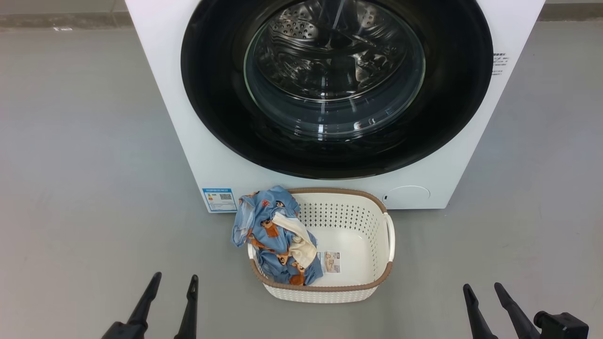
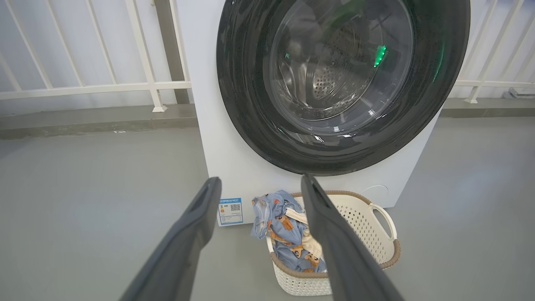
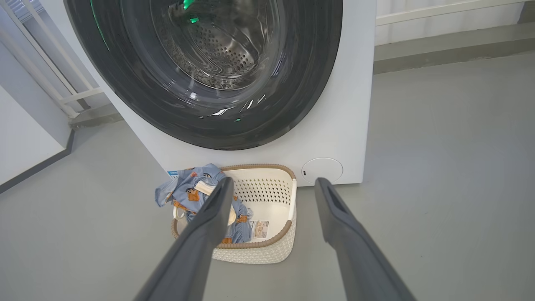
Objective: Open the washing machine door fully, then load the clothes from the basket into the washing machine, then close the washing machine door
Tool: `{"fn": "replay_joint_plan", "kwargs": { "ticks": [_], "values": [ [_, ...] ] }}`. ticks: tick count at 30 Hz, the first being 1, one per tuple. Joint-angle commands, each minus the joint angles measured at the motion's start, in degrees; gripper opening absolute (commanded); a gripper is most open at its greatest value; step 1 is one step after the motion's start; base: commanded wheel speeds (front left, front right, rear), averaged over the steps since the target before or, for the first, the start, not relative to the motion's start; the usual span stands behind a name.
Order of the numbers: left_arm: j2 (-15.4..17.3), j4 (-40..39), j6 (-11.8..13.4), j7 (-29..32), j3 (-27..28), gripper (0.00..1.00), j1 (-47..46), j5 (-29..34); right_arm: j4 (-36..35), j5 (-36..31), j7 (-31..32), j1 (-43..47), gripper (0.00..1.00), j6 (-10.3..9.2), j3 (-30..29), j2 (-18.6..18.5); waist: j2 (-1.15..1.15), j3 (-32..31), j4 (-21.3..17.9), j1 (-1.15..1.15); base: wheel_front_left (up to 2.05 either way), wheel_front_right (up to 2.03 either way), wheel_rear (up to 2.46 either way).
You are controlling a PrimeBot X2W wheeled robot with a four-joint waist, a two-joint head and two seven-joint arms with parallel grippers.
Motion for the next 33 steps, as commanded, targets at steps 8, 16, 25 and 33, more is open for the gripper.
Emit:
{"fn": "replay_joint_plan", "kwargs": {
  "ticks": [8,16,25,33],
  "values": [
    [1.0,-0.4,-0.2,-0.7,1.5,1.0,-1.4,-0.3,-1.7,-0.8,-0.7,0.0,1.0,-0.05,0.7,-0.5,0.0,0.2,0.0,0.0,0.0,0.0,0.0],
    [1.0,0.1,-0.2,-0.7,2.1,1.0,-1.5,1.0,-1.7,-0.6,-0.7,0.0,1.0,-0.05,0.7,-0.4,0.0,-0.3,0.0,0.0,0.07,0.07,-0.14],
    [0.9,0.1,-0.2,-0.7,2.3,1.0,-1.5,1.4,-1.6,-0.6,-0.7,0.0,1.0,-0.05,0.8,-0.3,0.0,-0.3,0.0,0.0,0.65,0.65,-1.3],
    [1.0,0.0,-0.2,-0.7,2.8,1.0,-1.7,1.5,-1.5,-0.5,-0.7,-0.2,1.0,-0.05,0.8,-0.4,0.0,0.0,-0.1,0.0,1.19,1.19,-2.38]
  ]
}}
